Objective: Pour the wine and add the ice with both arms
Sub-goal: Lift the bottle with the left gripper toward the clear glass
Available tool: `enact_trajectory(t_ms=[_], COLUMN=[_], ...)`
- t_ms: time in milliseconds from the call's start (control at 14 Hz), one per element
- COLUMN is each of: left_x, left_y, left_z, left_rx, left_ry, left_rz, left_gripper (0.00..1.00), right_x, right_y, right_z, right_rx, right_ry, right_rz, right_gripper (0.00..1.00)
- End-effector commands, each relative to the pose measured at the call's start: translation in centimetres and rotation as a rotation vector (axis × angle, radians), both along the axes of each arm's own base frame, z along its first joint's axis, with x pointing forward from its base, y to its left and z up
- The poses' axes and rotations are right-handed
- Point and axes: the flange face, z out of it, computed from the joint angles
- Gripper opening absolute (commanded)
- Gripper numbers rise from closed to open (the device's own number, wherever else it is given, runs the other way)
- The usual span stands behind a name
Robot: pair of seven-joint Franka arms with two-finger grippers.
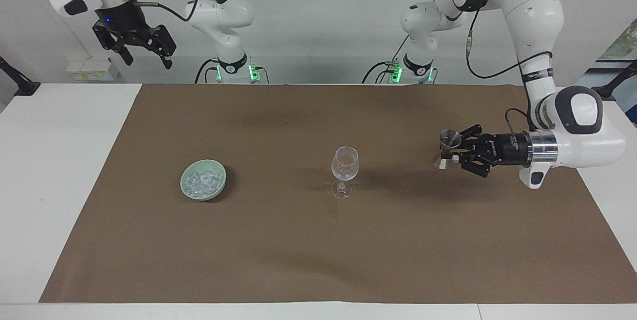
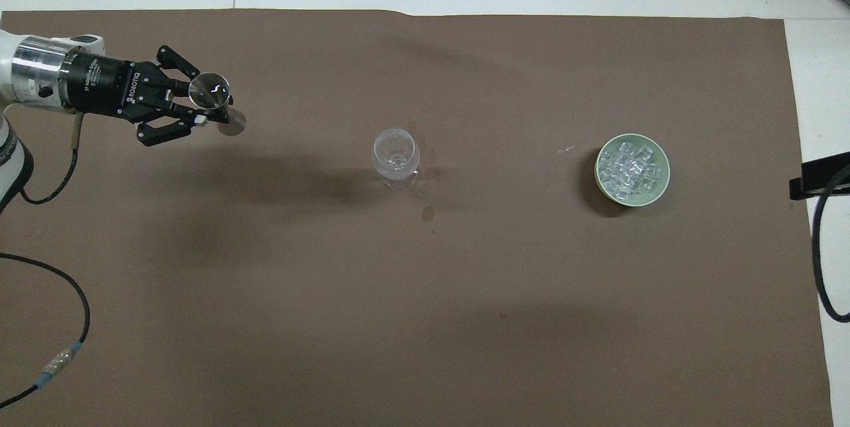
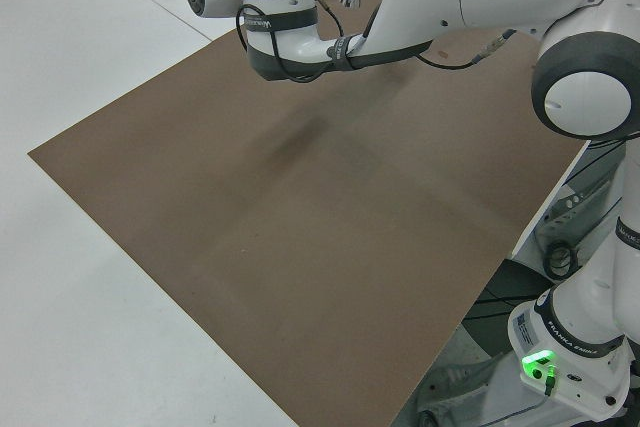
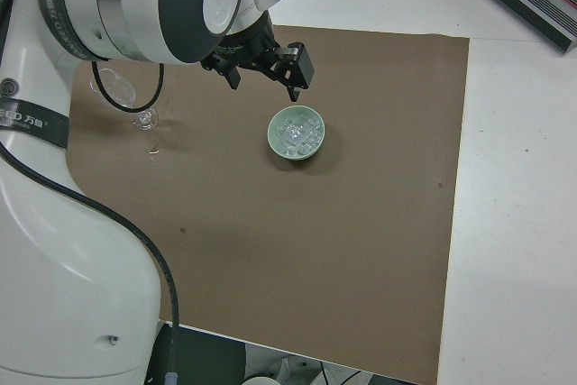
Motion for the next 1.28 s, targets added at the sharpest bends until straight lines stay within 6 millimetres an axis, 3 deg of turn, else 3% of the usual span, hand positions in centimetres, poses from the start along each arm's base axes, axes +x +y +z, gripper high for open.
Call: enact_trajectory(t_ms=[0, 356, 641, 855, 1211], left_x=[-0.4, -0.8, -1.7, -2.4, -4.1], left_y=[-1.7, -4.1, -7.9, -8.6, -13.5], left_z=[1.2, 1.4, 2.0, 1.5, 1.8], left_rx=[0.039, 0.049, 0.115, 0.134, 0.171], left_ry=[0.026, 0.023, 0.016, 0.022, 0.037], left_rz=[0.018, 0.033, 0.067, 0.095, 0.157], left_gripper=[0.0, 0.0, 0.0, 0.0, 0.0], right_x=[-0.5, -0.5, -0.5, -0.5, -0.5], right_y=[-0.1, -0.1, -0.1, -0.1, -0.1], right_z=[0.1, 0.0, 0.0, 0.0, 0.0], right_rx=[0.011, 0.011, 0.011, 0.011, 0.011], right_ry=[-0.01, -0.009, -0.009, -0.009, -0.009], right_rz=[0.014, 0.014, 0.012, 0.014, 0.014], right_gripper=[1.0, 1.0, 1.0, 1.0, 1.0])
